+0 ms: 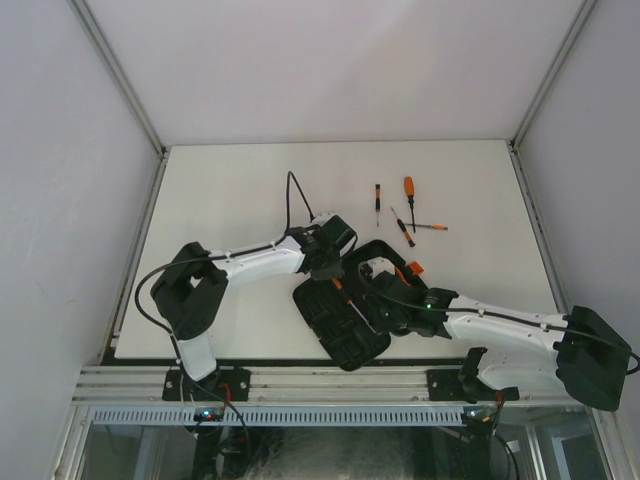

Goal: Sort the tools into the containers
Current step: Adjust the screwdriver in the storage box.

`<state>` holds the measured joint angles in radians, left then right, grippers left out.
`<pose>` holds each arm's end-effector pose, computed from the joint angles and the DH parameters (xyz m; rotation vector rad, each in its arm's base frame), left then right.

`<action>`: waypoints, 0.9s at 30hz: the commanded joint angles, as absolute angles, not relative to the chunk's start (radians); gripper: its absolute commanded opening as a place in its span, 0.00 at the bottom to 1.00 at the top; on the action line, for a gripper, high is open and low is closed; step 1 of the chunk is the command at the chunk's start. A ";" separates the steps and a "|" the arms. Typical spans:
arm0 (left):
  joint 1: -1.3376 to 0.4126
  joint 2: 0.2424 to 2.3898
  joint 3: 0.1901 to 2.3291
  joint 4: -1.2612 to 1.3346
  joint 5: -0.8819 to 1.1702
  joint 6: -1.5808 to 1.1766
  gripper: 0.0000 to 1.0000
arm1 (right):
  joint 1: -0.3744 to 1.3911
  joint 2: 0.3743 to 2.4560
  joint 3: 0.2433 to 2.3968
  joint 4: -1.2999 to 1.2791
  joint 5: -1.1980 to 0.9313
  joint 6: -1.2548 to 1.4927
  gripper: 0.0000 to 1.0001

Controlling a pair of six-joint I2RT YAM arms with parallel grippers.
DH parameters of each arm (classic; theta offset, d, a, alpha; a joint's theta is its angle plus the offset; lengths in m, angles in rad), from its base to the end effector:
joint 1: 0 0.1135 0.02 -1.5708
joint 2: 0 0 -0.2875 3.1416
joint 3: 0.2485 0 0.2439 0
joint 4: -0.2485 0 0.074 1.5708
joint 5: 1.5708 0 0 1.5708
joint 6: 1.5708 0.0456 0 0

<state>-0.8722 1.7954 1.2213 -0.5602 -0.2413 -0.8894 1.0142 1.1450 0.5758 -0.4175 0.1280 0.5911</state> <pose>0.2432 -0.2726 0.2086 -0.0947 2.6693 -0.2507 0.1098 0.1654 0.1990 -0.4990 2.5630 0.4482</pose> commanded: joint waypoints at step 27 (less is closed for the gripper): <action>-0.873 1.831 1.272 -0.572 -0.261 -0.900 0.24 | 1.004 1.353 0.651 -0.584 0.080 0.637 0.00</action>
<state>-0.8722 1.8023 1.2457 -0.5716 -0.2520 -0.8894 1.0019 1.2930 0.6765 -0.4847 0.1013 0.6075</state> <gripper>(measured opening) 0.244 0.001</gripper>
